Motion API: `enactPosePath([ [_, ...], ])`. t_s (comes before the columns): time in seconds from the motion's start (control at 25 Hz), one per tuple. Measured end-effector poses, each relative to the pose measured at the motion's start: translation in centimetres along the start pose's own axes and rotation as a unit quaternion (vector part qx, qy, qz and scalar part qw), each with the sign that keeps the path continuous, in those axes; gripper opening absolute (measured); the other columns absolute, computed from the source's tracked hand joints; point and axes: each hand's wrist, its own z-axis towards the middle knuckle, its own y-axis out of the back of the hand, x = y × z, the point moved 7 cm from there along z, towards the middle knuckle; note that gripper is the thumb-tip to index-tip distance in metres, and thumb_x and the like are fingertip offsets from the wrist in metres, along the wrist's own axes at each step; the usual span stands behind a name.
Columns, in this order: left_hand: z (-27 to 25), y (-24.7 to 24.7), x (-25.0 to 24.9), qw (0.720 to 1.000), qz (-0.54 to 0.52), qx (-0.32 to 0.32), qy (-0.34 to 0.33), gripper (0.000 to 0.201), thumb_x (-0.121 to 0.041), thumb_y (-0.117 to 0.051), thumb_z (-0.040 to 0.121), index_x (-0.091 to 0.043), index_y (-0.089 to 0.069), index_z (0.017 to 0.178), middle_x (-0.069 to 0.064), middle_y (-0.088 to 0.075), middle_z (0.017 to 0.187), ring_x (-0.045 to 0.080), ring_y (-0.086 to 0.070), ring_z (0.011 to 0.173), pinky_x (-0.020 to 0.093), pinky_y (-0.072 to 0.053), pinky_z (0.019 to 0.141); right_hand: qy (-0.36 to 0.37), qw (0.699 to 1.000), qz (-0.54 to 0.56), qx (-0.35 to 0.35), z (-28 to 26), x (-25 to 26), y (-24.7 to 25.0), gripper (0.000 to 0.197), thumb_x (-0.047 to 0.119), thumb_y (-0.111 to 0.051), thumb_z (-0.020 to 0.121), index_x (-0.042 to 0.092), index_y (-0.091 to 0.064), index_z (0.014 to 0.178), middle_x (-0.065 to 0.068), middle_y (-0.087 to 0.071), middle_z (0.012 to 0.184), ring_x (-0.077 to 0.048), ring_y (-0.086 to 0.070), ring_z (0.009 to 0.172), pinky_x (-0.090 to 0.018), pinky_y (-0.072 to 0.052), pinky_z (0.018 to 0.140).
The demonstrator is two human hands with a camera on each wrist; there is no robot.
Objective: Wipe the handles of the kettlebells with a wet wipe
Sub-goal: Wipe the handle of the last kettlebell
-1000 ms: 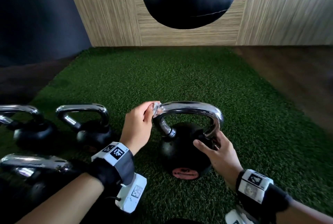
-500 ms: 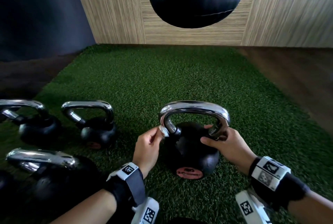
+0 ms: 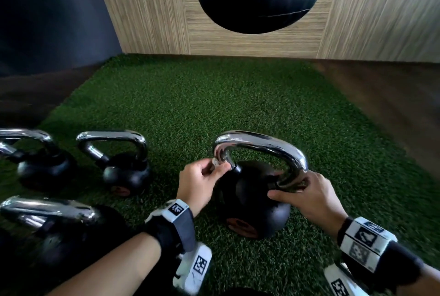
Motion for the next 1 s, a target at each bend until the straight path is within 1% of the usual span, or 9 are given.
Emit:
enactPosePath([
  [0.08, 1.4, -0.7, -0.4, 1.000, 0.026, 0.014, -0.007, 0.038, -0.055, -0.071, 0.084, -0.018, -0.075, 0.081, -0.010, -0.069, 0.063, 0.001, -0.059, 0.059, 0.018, -0.042, 0.057, 0.059, 0.996, -0.061, -0.004, -1.7, 0.8, 0.4, 0.034, 0.030, -0.095, 0.057, 0.033, -0.070, 0.079, 0.021, -0.069, 0.091, 0.002, -0.065, 0.084, -0.007, -0.049, 0.077],
  [0.2, 3.8, -2.4, -2.1, 0.997, 0.069, 0.033, -0.030, 0.038, -0.047, -0.072, 0.088, -0.010, -0.074, 0.082, 0.001, -0.074, 0.072, 0.016, -0.067, 0.069, 0.035, -0.049, 0.067, 0.160, 0.977, -0.136, 0.026, -3.6, 2.6, -0.3, 0.024, 0.015, -0.083, 0.061, 0.028, -0.075, 0.079, 0.021, -0.071, 0.088, 0.003, -0.066, 0.081, 0.003, -0.041, 0.075],
  [0.32, 5.6, -4.0, -4.2, 0.987, 0.118, 0.082, -0.069, 0.031, -0.029, -0.072, 0.090, -0.005, -0.065, 0.072, 0.004, -0.072, 0.071, 0.020, -0.067, 0.067, 0.035, -0.049, 0.063, 0.196, 0.972, -0.127, 0.018, -4.4, 5.0, -2.3, 0.018, 0.016, -0.061, 0.071, 0.022, -0.076, 0.078, 0.017, -0.067, 0.086, -0.003, -0.062, 0.077, -0.008, -0.046, 0.070],
  [0.44, 5.8, -4.7, -5.4, 0.982, 0.137, 0.099, -0.090, 0.029, -0.020, -0.068, 0.091, 0.001, -0.063, 0.072, 0.013, -0.073, 0.074, 0.027, -0.070, 0.070, 0.040, -0.057, 0.069, 0.215, 0.968, -0.122, 0.047, -3.3, 6.2, -3.3, 0.034, 0.025, -0.044, 0.083, 0.023, -0.079, 0.085, 0.012, -0.065, 0.082, -0.010, -0.061, 0.077, -0.027, -0.055, 0.068],
  [0.56, 5.5, -4.5, -4.5, 0.986, 0.046, 0.151, -0.046, 0.041, -0.036, -0.069, 0.087, 0.000, -0.062, 0.068, 0.003, -0.067, 0.059, 0.020, -0.061, 0.054, 0.037, -0.047, 0.055, 0.163, 0.983, -0.084, 0.006, -0.1, 4.9, -2.3, 0.024, 0.016, -0.064, 0.089, 0.027, -0.076, 0.107, 0.007, -0.065, 0.106, -0.013, -0.060, 0.098, -0.036, -0.053, 0.088],
  [0.64, 5.2, -4.3, -3.6, 0.982, -0.038, 0.185, 0.005, 0.038, -0.035, -0.066, 0.091, 0.000, -0.072, 0.077, -0.013, -0.056, 0.048, 0.000, -0.042, 0.038, 0.021, -0.031, 0.045, 0.065, 0.995, -0.071, 0.027, 1.5, 3.0, -3.4, 0.041, 0.032, -0.063, 0.094, 0.028, -0.055, 0.134, 0.001, -0.056, 0.128, -0.018, -0.054, 0.118, -0.040, -0.046, 0.103],
  [0.76, 5.0, -4.1, -4.3, 0.987, 0.034, 0.147, -0.048, 0.020, -0.023, -0.068, 0.094, -0.008, -0.080, 0.102, -0.008, -0.078, 0.078, -0.010, -0.062, 0.054, 0.003, -0.034, 0.049, 0.001, 0.995, -0.046, 0.093, 1.9, 1.2, -6.8, 0.054, 0.047, -0.045, 0.099, 0.023, -0.040, 0.147, -0.006, -0.049, 0.147, -0.024, -0.045, 0.137, -0.038, -0.036, 0.114],
  [0.88, 5.7, -3.9, -5.3, 0.990, 0.048, 0.106, -0.078, 0.021, -0.019, -0.070, 0.093, -0.009, -0.078, 0.109, 0.003, -0.079, 0.102, 0.010, -0.074, 0.089, 0.014, -0.050, 0.067, 0.007, 0.998, -0.038, 0.047, 1.9, 0.7, -7.1, 0.067, 0.066, -0.034, 0.089, 0.027, -0.046, 0.143, -0.001, -0.055, 0.143, -0.018, -0.046, 0.134, -0.031, -0.036, 0.110],
  [1.0, 6.2, -3.8, -6.0, 0.993, -0.012, 0.065, -0.096, 0.021, -0.008, -0.068, 0.094, -0.004, -0.077, 0.112, 0.009, -0.079, 0.100, 0.019, -0.074, 0.085, 0.023, -0.052, 0.067, 0.013, 0.998, -0.036, 0.041, 2.1, 0.1, -7.2, 0.079, 0.075, -0.021, 0.080, 0.032, -0.046, 0.142, 0.002, -0.056, 0.141, -0.016, -0.049, 0.131, -0.032, -0.038, 0.109],
])
